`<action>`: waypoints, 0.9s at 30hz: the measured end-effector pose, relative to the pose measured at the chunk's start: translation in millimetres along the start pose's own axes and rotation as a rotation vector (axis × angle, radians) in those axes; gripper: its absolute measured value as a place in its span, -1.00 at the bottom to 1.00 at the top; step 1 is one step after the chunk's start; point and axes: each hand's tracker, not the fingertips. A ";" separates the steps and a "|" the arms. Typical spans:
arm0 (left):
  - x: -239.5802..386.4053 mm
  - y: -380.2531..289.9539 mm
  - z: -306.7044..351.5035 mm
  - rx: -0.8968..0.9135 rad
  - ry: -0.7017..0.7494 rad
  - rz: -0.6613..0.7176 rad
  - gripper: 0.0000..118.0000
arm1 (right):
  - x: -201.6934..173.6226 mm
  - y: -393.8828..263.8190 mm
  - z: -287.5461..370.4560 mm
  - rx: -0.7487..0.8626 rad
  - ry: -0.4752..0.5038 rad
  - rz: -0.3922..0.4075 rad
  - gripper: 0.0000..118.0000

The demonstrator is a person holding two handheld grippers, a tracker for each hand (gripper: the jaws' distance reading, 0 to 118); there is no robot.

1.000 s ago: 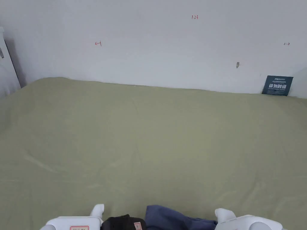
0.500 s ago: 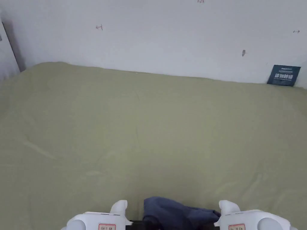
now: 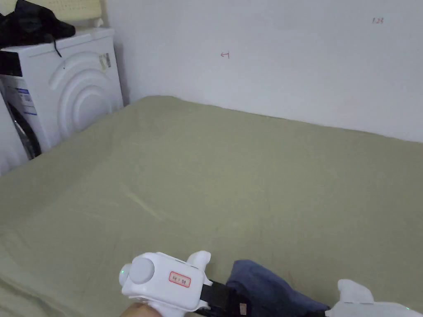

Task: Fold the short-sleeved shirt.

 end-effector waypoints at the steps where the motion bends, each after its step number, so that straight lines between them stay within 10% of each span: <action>1: -8.5 5.7 20.2 0.023 0.034 -0.001 -0.65 | -22.7 4.4 -9.1 0.019 -0.004 0.014 -1.00; 14: -137.1 59.8 263.4 0.047 0.360 0.033 -0.65 | -280.5 32.0 -169.6 -0.038 0.170 0.089 -1.00; 24: -216.0 87.1 367.9 0.095 0.615 0.105 -0.64 | -350.2 25.9 -239.9 -0.073 0.234 0.074 -1.00; 26: -222.8 86.8 368.4 0.101 0.708 0.084 -0.33 | -349.7 26.4 -247.9 -0.100 0.223 0.065 -1.00; 27: -221.5 84.3 366.1 0.115 0.725 0.086 0.30 | -348.8 26.8 -248.9 -0.101 0.226 0.066 -1.00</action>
